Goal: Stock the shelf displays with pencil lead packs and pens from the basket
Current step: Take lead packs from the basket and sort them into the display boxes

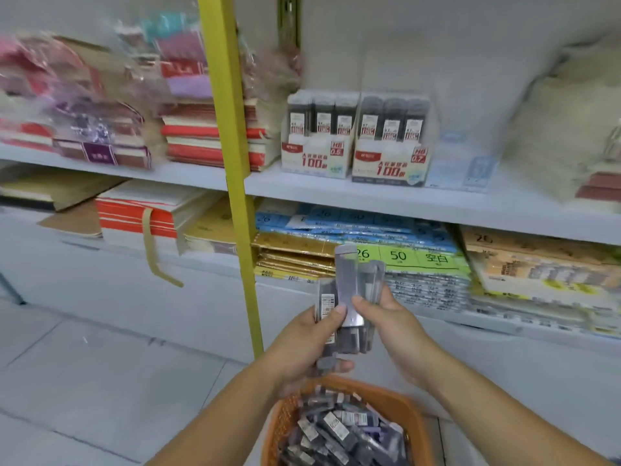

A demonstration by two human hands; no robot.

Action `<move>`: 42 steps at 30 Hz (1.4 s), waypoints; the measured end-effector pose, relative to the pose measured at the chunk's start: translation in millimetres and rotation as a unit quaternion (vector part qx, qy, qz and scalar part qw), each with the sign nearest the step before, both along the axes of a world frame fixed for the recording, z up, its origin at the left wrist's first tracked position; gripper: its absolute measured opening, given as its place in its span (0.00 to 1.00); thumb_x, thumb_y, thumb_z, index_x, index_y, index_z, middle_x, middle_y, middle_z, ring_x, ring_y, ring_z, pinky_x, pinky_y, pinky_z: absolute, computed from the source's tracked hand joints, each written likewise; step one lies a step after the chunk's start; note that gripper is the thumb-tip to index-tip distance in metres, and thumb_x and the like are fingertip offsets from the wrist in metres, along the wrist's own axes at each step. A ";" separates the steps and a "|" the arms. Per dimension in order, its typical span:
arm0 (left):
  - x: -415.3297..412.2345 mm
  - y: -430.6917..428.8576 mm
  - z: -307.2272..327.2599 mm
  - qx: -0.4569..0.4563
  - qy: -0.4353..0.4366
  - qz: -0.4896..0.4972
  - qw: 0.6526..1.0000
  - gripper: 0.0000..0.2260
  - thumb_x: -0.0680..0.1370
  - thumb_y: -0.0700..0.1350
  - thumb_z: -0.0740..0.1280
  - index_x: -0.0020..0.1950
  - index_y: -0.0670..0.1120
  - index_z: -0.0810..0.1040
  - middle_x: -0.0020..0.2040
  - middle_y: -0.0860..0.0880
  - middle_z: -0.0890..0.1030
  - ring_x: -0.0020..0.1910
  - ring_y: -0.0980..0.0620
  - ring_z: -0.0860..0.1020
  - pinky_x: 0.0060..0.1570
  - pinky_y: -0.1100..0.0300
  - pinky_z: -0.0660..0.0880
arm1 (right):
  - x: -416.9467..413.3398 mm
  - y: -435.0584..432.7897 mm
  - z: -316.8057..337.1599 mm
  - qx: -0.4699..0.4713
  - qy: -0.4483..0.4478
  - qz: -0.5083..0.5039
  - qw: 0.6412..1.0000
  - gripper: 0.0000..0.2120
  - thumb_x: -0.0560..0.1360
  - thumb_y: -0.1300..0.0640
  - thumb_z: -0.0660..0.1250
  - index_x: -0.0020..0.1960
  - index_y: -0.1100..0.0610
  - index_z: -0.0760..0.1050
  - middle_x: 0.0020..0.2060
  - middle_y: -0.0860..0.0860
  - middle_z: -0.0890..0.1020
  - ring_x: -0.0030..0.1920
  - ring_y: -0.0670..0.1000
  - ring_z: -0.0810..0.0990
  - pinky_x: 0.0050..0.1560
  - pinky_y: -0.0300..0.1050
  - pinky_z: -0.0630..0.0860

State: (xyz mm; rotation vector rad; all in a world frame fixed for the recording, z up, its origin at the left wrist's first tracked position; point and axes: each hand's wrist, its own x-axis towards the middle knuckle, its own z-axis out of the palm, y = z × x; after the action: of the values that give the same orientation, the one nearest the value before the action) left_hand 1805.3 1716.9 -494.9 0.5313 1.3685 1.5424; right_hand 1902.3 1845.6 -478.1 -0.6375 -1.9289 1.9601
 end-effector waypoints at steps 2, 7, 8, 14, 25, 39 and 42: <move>-4.4 -0.4 27.6 0.003 0.035 0.001 0.999 0.14 0.76 0.58 0.72 0.58 0.54 0.80 0.53 0.48 0.87 0.49 0.50 0.86 0.39 0.61 0.79 | -1.5 1.7 28.3 0.048 -0.006 0.022 0.999 0.20 0.80 0.48 0.62 0.71 0.38 0.62 0.59 0.39 0.80 0.55 0.40 0.81 0.55 0.36 0.74; -17.1 7.4 82.9 0.037 0.086 0.038 0.995 0.16 0.69 0.56 0.75 0.55 0.55 0.83 0.41 0.51 0.84 0.32 0.58 0.79 0.30 0.65 0.73 | -6.2 10.9 94.0 0.158 -0.012 0.072 0.985 0.10 0.77 0.41 0.64 0.56 0.28 0.69 0.52 0.30 0.79 0.50 0.33 0.78 0.43 0.31 0.73; -20.4 9.1 86.8 0.042 0.095 0.046 0.994 0.16 0.68 0.55 0.76 0.54 0.55 0.83 0.40 0.51 0.84 0.30 0.59 0.78 0.30 0.65 0.73 | -7.9 16.9 98.5 0.171 -0.011 0.063 0.983 0.11 0.76 0.40 0.66 0.57 0.31 0.72 0.52 0.35 0.81 0.50 0.37 0.79 0.44 0.36 0.74; -31.0 19.1 80.5 0.041 0.076 0.101 0.991 0.16 0.73 0.48 0.77 0.58 0.52 0.80 0.39 0.50 0.85 0.31 0.58 0.81 0.30 0.65 0.75 | -12.9 35.2 105.5 0.111 0.060 0.062 0.990 0.08 0.80 0.56 0.63 0.53 0.47 0.80 0.38 0.58 0.83 0.36 0.54 0.79 0.37 0.46 0.75; -34.6 20.4 82.9 0.087 0.016 0.107 0.990 0.21 0.63 0.46 0.81 0.55 0.53 0.83 0.51 0.46 0.87 0.51 0.46 0.86 0.44 0.49 0.83 | -10.6 41.7 103.3 0.141 0.127 -0.026 0.982 0.10 0.77 0.60 0.69 0.49 0.45 0.79 0.40 0.52 0.85 0.33 0.54 0.83 0.31 0.42 0.77; -50.0 7.1 88.8 0.068 0.039 0.128 0.989 0.20 0.72 0.42 0.77 0.62 0.46 0.79 0.53 0.42 0.86 0.49 0.46 0.86 0.37 0.57 0.82 | -7.5 53.8 110.5 0.173 0.078 -0.009 0.982 0.12 0.83 0.54 0.59 0.63 0.41 0.68 0.51 0.44 0.85 0.51 0.48 0.83 0.52 0.46 0.77; -49.2 8.3 88.0 0.062 0.052 0.124 0.989 0.21 0.71 0.44 0.77 0.63 0.48 0.78 0.52 0.42 0.86 0.49 0.46 0.86 0.38 0.56 0.82 | -4.7 55.3 111.7 0.155 0.096 -0.034 0.983 0.09 0.81 0.57 0.62 0.61 0.51 0.69 0.48 0.47 0.86 0.49 0.48 0.84 0.52 0.46 0.80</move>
State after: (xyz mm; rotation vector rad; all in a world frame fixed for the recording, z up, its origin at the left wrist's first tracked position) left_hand 1756.1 1725.2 -406.9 0.5400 1.4677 1.8324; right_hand 1897.6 1900.9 -366.4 -0.4071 -2.0044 1.5695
